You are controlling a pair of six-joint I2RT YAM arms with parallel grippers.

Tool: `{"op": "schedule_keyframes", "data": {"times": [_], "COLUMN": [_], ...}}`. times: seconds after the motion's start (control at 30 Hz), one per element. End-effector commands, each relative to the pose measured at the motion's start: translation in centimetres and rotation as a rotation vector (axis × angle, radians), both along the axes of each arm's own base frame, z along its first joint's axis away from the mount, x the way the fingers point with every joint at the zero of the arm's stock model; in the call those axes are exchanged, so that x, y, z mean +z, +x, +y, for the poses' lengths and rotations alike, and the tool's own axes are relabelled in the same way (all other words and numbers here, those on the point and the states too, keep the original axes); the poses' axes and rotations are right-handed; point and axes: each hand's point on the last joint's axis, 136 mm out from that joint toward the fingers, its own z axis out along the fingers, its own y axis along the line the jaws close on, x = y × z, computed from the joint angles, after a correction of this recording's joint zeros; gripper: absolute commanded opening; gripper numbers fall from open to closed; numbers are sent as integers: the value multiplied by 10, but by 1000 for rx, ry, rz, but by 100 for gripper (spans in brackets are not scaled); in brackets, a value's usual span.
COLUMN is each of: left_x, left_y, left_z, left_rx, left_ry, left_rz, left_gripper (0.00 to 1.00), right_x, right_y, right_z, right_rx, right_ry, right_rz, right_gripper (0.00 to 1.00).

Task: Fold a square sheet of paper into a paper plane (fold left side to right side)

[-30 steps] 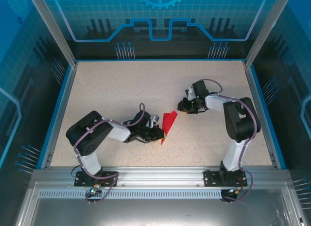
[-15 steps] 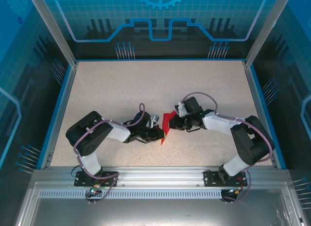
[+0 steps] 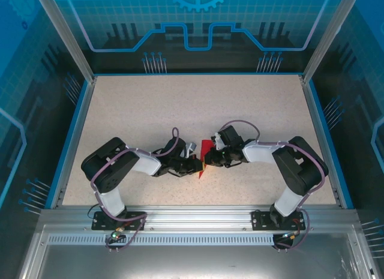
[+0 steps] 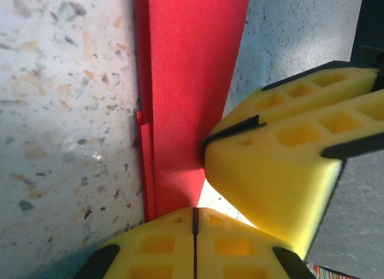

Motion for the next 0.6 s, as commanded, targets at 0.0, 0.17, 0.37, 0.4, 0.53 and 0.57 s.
{"op": "schedule_keyframes", "data": {"times": [0.0, 0.17, 0.37, 0.4, 0.53, 0.57], "left_x": [-57, -58, -58, -58, -58, -58], "left_y": [-41, -41, -41, -41, -41, -41], "left_z": [42, 42, 43, 42, 42, 42], "left_rx": [24, 25, 22, 20, 21, 19], "left_ry": [220, 220, 224, 223, 223, 222], "left_rz": [184, 186, 187, 187, 186, 187], "left_gripper": [7, 7, 7, 7, 7, 7], "right_x": [-2, -14, -17, -18, -17, -13], "right_y": [8, 15, 37, 41, 55, 60], "right_z": [-1, -13, -30, -33, -45, -45], "right_rx": [6, 3, -27, -32, -58, -61], "right_ry": [-56, -114, -139, -142, -128, -118], "right_rz": [-34, -35, -49, -52, -46, -51], "right_gripper": [13, 13, 13, 14, 14, 14]}}
